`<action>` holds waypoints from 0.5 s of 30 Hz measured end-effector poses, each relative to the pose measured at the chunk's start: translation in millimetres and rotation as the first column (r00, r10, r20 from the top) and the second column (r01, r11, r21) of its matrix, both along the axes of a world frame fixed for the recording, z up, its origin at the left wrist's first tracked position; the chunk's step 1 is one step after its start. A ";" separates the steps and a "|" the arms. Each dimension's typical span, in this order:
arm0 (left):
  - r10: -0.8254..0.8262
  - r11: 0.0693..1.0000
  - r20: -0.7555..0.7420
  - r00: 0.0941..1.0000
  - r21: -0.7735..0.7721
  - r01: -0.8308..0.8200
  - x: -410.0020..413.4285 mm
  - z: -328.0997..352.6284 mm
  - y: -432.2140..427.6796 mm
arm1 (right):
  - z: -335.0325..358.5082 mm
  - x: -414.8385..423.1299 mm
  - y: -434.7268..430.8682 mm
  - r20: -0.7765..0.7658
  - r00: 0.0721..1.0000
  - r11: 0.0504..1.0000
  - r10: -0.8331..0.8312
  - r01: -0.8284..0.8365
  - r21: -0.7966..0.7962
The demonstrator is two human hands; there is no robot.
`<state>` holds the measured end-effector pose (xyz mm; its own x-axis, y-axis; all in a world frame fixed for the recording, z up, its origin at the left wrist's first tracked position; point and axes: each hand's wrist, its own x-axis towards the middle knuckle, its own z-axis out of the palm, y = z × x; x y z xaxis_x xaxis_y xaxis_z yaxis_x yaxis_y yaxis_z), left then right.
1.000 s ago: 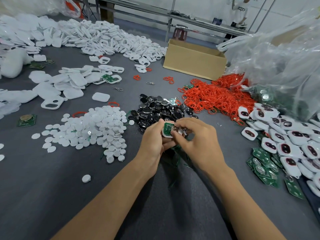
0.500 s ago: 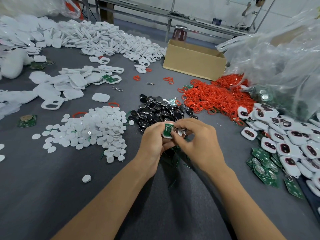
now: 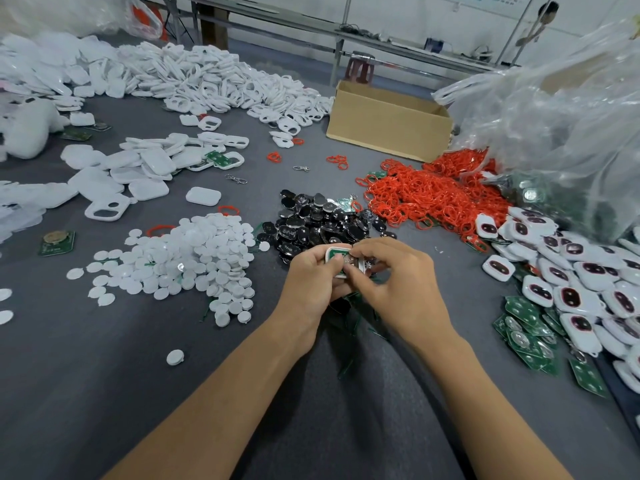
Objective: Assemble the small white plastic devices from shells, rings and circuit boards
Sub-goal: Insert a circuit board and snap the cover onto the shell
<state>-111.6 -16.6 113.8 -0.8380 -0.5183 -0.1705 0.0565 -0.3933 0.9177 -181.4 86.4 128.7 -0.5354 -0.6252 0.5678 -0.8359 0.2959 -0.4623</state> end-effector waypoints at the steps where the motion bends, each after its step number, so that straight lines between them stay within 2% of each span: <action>1: 0.001 1.000 0.001 1.000 -0.005 -0.001 0.2 0.0 0.1 | 0.0 0.1 0.1 -0.001 1.000 1.000 -0.003 0.003 -0.003; 11: 0.037 0.999 -0.023 0.999 0.017 -0.037 -0.4 0.2 1.6 | -1.2 1.1 0.1 0.011 1.000 1.000 -0.007 0.007 -0.005; 15: 0.080 0.993 0.000 0.997 0.086 -0.079 -3.0 0.6 2.0 | 2.0 -0.3 -0.8 0.103 0.995 1.000 -0.002 0.004 -0.017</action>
<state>-114.6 -14.6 114.5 -0.7954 -0.5669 -0.2146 0.0939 -0.4650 0.8803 -181.8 85.6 130.7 -0.5934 -0.6142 0.5202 -0.7828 0.2899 -0.5506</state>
